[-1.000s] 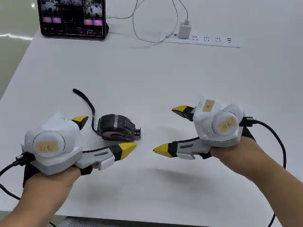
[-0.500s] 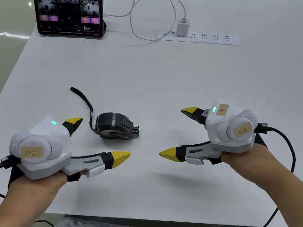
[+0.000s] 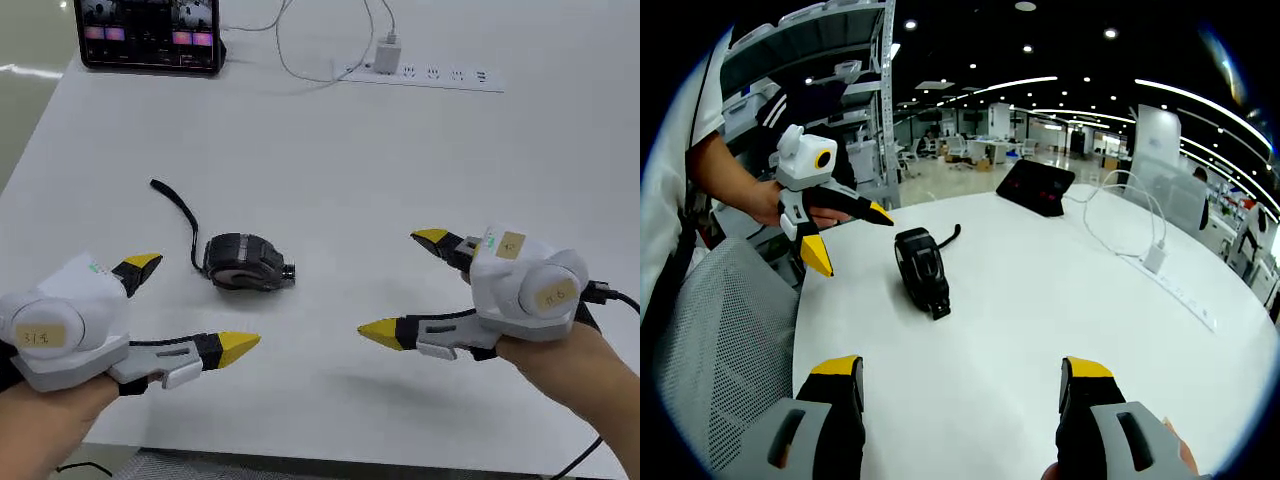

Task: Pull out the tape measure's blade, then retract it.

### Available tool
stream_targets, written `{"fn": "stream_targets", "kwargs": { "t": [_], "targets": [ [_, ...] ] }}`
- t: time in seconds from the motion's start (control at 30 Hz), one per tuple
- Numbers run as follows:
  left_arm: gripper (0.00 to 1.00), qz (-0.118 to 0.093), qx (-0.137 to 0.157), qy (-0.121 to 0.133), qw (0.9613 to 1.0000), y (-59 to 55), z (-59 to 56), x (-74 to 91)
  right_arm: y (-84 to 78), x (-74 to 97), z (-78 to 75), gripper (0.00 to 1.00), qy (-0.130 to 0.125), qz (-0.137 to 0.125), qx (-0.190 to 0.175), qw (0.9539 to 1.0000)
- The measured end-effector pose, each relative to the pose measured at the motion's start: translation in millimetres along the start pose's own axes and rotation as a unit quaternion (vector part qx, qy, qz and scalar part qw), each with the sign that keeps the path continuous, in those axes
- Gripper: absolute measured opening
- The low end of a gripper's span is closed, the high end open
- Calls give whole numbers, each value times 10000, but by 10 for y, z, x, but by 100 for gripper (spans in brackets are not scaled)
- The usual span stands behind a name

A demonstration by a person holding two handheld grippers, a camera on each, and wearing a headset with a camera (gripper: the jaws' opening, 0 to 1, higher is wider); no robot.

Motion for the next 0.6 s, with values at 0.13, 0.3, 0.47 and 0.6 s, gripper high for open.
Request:
{"fn": "stream_targets", "kwargs": {
  "t": [0.13,0.3,0.47,0.6],
  "targets": [
    [93,34,-8,-19,10000,-52,-8,28,-57,64,14,79,-57,19,-44,10000],
    [94,74,-7,-59,10000,-106,-15,69,-143,131,44,79,-107,88,-87,9999],
    [94,57,15,-52,10000,-124,-13,109,-168,206,84,80,-209,117,-126,9996],
    [94,45,21,-54,10000,-134,-18,135,-196,274,148,81,-309,68,-213,9993]
  ]
}}
Point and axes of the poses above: the centre of the closed fingertips' face, and the gripper's own axes: x roughly backward along the fingers, z roughly to its left, y roughly out of its top, the point moved 6 cm from there along x, roughly backward along the fingers, and after that the axes turned 12 degrees about x, right-handed, at the moved point
